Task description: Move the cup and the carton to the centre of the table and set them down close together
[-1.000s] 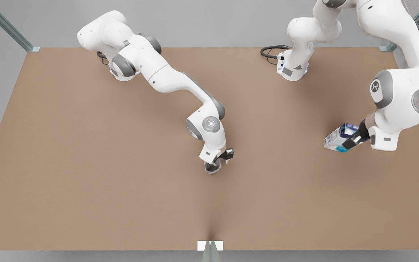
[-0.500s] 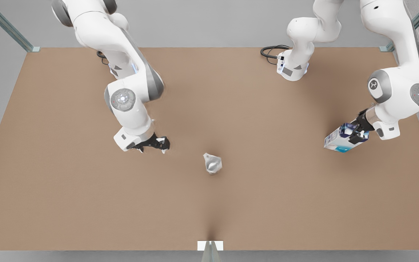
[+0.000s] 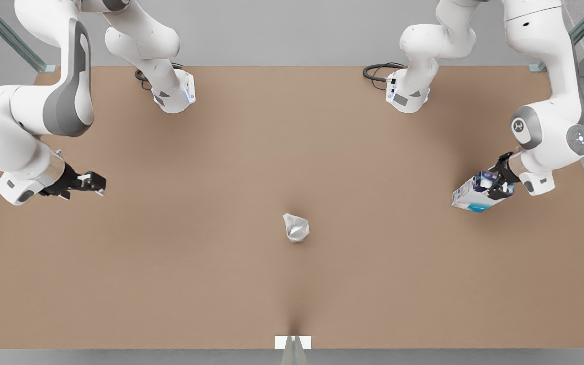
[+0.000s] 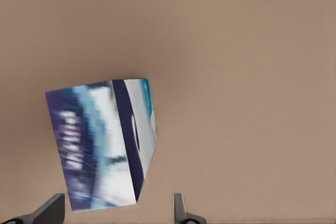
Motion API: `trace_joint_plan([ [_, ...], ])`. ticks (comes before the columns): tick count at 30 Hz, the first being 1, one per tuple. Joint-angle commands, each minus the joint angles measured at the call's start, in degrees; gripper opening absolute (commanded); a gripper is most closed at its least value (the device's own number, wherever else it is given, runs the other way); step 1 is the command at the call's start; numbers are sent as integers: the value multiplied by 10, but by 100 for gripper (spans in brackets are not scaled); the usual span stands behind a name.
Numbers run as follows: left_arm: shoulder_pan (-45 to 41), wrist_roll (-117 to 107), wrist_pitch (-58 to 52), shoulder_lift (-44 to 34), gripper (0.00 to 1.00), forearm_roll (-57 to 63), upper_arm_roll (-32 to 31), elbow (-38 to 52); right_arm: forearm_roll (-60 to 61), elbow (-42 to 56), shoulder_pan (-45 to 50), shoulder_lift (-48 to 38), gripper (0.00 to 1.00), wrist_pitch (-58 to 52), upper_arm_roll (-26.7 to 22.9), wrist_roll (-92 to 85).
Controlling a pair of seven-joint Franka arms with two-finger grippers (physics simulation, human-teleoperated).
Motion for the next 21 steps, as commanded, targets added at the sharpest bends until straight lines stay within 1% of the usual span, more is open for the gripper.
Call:
trace_joint_plan([
  [1,14,0,2,0,100,1,1,-1,-4,6,3,4,100,-1,1,8],
  [6,14,0,11,6,100,1,23,-9,-1,29,1,16,100,2,-1,9],
  [8,14,0,11,7,100,1,23,-10,2,29,1,15,100,1,-1,9],
  [11,14,-5,44,12,100,1,23,-34,3,29,0,15,100,2,-3,9],
  [14,14,-5,55,28,99,1,22,-33,4,29,0,16,100,2,-3,9],
  [15,14,-4,55,28,79,1,22,-33,4,29,1,16,100,3,-3,9],
  [19,14,-4,65,38,78,1,22,-33,4,30,0,17,100,3,-3,10],
  [21,14,-4,65,41,73,1,22,-33,5,30,1,18,100,3,-3,10],
])
